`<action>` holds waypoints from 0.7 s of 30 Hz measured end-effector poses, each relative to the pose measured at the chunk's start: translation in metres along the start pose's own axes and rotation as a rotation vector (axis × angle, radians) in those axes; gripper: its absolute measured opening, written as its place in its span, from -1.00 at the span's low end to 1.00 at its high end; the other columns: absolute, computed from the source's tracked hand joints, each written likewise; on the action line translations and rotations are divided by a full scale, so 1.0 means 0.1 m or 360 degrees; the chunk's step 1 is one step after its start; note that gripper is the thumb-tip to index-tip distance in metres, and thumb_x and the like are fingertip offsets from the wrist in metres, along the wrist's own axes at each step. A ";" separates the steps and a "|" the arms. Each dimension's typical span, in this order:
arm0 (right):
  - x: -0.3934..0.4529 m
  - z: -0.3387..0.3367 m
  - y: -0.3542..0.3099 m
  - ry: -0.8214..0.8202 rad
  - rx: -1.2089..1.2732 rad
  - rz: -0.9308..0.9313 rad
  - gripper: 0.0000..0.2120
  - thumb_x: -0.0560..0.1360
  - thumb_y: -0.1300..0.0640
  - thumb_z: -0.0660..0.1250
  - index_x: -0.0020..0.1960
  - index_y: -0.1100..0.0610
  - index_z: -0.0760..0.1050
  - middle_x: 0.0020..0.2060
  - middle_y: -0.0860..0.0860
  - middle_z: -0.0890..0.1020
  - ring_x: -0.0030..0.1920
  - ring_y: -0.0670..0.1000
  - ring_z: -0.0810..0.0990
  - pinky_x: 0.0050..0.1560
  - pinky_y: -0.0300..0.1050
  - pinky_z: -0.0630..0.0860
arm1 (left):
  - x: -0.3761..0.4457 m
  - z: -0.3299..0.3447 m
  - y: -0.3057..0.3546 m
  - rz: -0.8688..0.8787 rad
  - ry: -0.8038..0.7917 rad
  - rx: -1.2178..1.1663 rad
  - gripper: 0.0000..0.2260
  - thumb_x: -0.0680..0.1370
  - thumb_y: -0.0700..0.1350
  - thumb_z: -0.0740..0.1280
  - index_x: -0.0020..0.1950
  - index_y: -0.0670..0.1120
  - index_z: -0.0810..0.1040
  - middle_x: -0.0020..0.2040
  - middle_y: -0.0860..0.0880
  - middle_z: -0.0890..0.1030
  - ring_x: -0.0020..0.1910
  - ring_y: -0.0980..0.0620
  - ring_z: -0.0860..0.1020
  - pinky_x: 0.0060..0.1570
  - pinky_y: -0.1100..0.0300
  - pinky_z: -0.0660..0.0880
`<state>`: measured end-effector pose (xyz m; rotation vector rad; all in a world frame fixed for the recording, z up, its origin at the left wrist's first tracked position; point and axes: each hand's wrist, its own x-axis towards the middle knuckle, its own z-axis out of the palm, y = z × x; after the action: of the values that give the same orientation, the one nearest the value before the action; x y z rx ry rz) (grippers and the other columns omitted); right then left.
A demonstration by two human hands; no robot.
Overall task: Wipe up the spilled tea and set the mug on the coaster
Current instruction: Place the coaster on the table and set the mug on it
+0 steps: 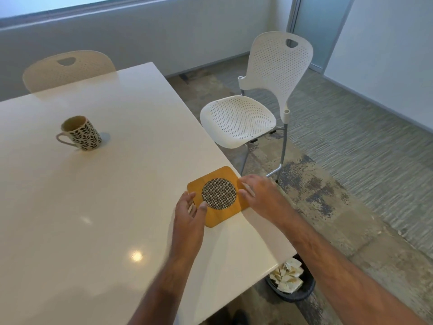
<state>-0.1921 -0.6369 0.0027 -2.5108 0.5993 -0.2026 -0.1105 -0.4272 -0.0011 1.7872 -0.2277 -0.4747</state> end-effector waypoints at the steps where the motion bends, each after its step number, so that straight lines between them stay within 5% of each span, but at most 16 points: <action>1: -0.01 0.01 -0.01 -0.0008 -0.0006 -0.0016 -0.69 0.64 0.03 0.36 0.34 0.10 0.57 0.25 0.01 0.63 0.25 0.06 0.56 0.36 0.18 0.46 | 0.00 -0.01 0.02 -0.0009 0.0011 -0.0048 -0.63 0.69 -0.05 0.36 0.49 0.09 0.43 0.56 0.03 0.44 0.42 0.14 0.46 0.12 0.43 0.47; 4: 0.00 0.03 -0.03 -0.0014 0.0119 0.0022 -0.64 0.63 0.04 0.38 0.38 0.12 0.56 0.22 0.03 0.65 0.20 0.02 0.57 0.30 0.05 0.53 | 0.00 -0.02 0.06 -0.0060 0.0045 -0.0154 -0.62 0.69 -0.07 0.35 0.50 0.06 0.44 0.48 0.01 0.52 0.44 0.05 0.50 0.33 0.13 0.53; 8: 0.02 -0.01 -0.04 0.0014 0.0374 0.0174 -0.60 0.60 0.02 0.43 0.41 0.09 0.56 0.17 0.04 0.68 0.13 -0.08 0.61 0.05 -0.32 0.50 | 0.00 -0.01 0.09 -0.0139 0.0074 -0.0281 -0.64 0.68 -0.05 0.36 0.48 0.08 0.47 0.34 0.11 0.54 0.22 0.28 0.55 0.00 0.41 0.47; 11: 0.02 0.01 -0.01 0.0019 0.0468 0.0232 -0.61 0.58 0.00 0.45 0.38 0.05 0.58 0.11 -0.01 0.69 0.07 -0.15 0.61 -0.09 -0.51 0.40 | 0.01 -0.01 0.09 -0.0178 0.0104 -0.0455 -0.67 0.68 -0.09 0.36 0.46 0.05 0.50 0.31 0.07 0.60 0.24 0.27 0.56 0.06 0.35 0.49; 15: 0.04 0.02 0.03 0.0048 0.0672 0.0305 -0.62 0.55 -0.01 0.49 0.33 0.04 0.61 0.09 -0.09 0.70 0.09 -0.19 0.63 0.13 -0.19 0.63 | 0.04 -0.04 0.08 -0.0202 0.0204 -0.0640 -0.71 0.66 -0.21 0.37 0.38 0.00 0.56 0.25 0.06 0.68 0.26 0.12 0.64 0.19 0.22 0.53; 21: 0.03 0.05 0.03 0.0081 0.0843 0.0414 -0.65 0.50 -0.02 0.54 0.27 0.00 0.64 0.01 -0.12 0.70 0.05 -0.17 0.65 0.12 -0.14 0.66 | 0.16 -0.07 0.08 -0.0202 0.0271 -0.0666 -0.62 0.58 -0.35 0.44 0.34 -0.04 0.58 0.25 0.03 0.68 0.19 0.21 0.65 -0.03 0.41 0.57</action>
<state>-0.1889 -0.6380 -0.0032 -1.9055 0.7707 -0.2859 -0.0925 -0.4291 0.0052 1.4254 0.1003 -0.4211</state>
